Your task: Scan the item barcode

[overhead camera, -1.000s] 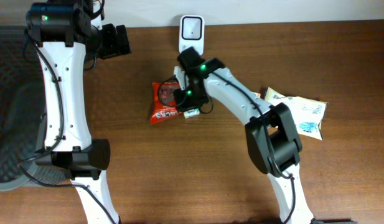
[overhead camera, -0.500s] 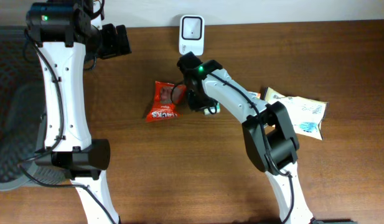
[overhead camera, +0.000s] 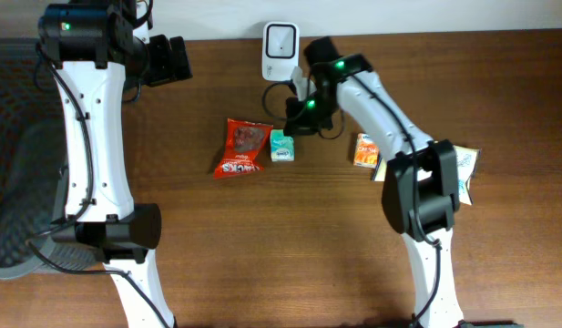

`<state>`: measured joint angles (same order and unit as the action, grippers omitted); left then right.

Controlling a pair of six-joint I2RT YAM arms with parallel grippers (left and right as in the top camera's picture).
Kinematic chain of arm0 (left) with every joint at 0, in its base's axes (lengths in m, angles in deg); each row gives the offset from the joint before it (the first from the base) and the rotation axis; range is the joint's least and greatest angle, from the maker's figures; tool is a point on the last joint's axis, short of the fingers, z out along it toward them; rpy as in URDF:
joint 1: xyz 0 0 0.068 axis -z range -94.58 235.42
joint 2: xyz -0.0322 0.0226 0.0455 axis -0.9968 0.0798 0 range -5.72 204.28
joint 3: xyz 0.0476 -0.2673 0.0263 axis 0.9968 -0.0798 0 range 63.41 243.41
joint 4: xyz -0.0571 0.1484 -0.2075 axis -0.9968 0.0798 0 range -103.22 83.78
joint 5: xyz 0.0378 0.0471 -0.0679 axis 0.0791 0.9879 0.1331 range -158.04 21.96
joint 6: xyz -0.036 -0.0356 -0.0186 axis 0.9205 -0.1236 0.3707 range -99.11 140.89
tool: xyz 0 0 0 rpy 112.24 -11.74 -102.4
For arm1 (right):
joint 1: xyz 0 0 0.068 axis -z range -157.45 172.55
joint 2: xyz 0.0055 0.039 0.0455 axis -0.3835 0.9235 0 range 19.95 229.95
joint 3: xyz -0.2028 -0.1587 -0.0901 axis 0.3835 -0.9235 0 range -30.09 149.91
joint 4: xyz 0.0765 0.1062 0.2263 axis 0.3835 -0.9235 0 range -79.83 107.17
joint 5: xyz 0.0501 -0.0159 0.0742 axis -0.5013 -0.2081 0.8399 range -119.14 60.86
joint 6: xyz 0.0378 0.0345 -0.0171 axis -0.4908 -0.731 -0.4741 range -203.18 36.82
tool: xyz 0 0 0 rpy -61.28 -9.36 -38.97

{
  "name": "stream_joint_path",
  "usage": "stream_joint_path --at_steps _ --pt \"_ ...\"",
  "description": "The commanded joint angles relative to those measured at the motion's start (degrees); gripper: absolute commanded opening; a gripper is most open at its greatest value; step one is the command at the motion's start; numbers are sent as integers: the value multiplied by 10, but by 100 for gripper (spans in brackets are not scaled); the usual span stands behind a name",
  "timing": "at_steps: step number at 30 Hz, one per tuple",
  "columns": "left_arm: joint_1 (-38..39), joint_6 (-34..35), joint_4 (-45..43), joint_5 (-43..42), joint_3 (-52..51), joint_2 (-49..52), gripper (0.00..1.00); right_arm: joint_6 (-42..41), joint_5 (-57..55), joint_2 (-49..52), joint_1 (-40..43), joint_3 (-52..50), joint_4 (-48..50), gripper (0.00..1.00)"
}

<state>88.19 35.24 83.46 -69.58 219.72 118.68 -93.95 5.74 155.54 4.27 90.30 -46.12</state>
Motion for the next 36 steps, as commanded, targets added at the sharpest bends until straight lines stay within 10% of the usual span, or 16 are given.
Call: stream_joint_path --at_steps 1,12,26,27,31,36 --pt "-2 -5 0 -2 2 1 99 21 162 7 49 -59 25 4" --pt "-2 -5 0 -2 2 1 99 -50 -409 -37 -140 -3 -11 31" --pt "-2 -5 0 -2 2 1 99 -91 -566 47 -196 -105 128 24" --pt "-2 -5 0 -2 2 1 99 -95 -566 47 -192 -114 132 4" --pt "-2 -5 0 -2 2 1 99 -96 -450 23 -161 -76 92 4" --pt "-2 -5 0 -2 2 1 99 -2 164 4 36 -24 71 4"
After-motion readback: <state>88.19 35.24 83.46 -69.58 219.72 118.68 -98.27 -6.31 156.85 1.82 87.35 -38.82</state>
